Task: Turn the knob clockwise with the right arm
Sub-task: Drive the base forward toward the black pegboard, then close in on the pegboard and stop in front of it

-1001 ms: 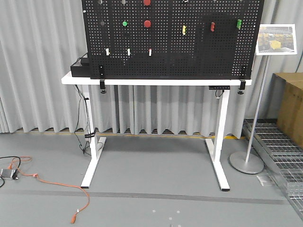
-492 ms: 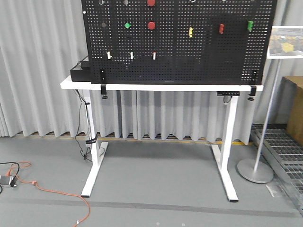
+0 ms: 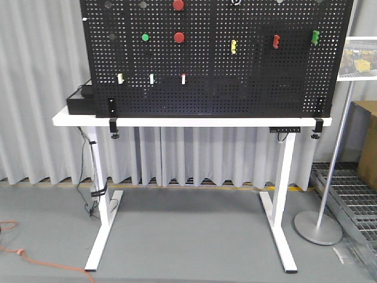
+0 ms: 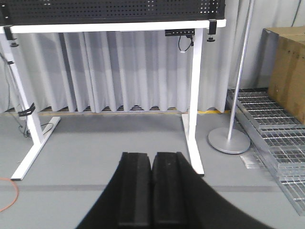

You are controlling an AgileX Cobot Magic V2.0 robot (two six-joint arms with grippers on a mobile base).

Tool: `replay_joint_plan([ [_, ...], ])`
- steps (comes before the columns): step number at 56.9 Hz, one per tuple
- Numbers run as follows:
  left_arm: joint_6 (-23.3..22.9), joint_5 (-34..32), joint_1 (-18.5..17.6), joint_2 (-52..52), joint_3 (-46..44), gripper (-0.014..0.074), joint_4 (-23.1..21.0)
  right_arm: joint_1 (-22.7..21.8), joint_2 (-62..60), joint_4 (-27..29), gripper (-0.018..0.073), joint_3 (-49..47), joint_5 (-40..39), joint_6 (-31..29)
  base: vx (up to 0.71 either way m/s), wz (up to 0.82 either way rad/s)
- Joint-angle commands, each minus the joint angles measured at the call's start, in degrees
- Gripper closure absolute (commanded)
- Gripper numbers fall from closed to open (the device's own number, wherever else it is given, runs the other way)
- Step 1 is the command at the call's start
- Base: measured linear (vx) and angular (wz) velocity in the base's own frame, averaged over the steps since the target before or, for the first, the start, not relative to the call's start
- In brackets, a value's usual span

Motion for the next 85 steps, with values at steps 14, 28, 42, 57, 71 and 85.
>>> replay_joint_plan([
  [14,0.00,-4.67,-0.55,-0.51,1.50,0.0603,-0.39,0.07,-0.40,-0.20,0.0568,0.81,-4.59,-0.25,0.35,-0.08],
  [28,0.00,-4.67,-0.55,-0.51,1.50,0.0603,-0.39,0.07,-0.40,-0.20,0.0568,0.81,-4.59,-0.25,0.37,-0.08],
  [42,0.00,-4.67,-0.55,-0.51,1.50,0.0603,-0.39,0.07,-0.40,-0.20,0.0568,0.81,-4.59,-0.25,0.39,-0.05],
  [57,0.00,-4.67,-0.55,-0.51,1.50,0.0603,-0.39,0.07,-0.40,-0.20,0.0568,0.81,-4.65,-0.25,0.42,-0.01],
  [71,0.00,-4.67,-0.55,-0.51,1.50,0.0603,-0.39,0.07,-0.40,-0.20,0.0568,0.81,-4.65,-0.25,0.39,0.00],
  [85,0.00,-4.67,-0.55,-0.51,1.50,0.0603,-0.39,0.07,-0.40,-0.20,0.0568,0.81,-4.65,-0.25,0.33,0.01],
])
